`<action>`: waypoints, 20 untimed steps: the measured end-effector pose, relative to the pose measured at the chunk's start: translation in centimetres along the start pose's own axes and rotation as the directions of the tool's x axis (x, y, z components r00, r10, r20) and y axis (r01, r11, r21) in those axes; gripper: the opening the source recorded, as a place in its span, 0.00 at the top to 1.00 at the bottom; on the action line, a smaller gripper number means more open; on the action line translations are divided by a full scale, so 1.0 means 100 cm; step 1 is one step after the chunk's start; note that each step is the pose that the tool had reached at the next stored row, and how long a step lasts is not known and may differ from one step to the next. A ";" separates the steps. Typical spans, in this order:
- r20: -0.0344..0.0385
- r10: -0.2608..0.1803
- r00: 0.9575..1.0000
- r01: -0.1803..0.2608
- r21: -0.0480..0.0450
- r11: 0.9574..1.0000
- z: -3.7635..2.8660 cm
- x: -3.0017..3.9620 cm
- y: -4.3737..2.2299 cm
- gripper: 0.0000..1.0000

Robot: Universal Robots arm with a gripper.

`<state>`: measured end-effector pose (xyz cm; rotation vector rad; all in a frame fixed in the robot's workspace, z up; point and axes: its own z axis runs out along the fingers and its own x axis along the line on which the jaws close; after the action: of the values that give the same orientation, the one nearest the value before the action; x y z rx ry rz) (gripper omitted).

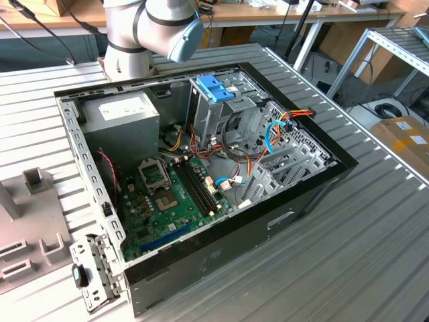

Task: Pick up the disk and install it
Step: 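Pick up the disk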

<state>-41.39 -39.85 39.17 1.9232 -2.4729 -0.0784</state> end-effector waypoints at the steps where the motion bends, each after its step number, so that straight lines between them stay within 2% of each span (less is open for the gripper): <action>1: -0.001 -0.020 1.000 0.020 -0.001 1.000 0.0000 -0.0002 0.0000 0.90; 5: -0.003 -0.060 0.998 0.060 -0.002 0.998 0.0000 -0.0004 0.0002 0.90; 8: -0.004 -0.096 0.995 0.096 -0.003 0.995 0.0000 -0.0005 0.0002 0.90; 11: -0.006 -0.130 0.991 0.130 -0.004 0.992 0.0000 -0.0005 0.0001 0.90; 17: -0.008 -0.193 0.981 0.193 -0.006 0.981 0.0000 -0.0004 0.0001 0.90; 18: -0.009 -0.208 0.978 0.208 -0.006 0.978 0.0000 -0.0005 0.0001 0.90; 20: -0.009 -0.214 0.977 0.214 -0.006 0.977 0.0000 -0.0005 0.0002 0.90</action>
<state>-41.39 -39.80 39.17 2.1752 -2.2470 -0.0764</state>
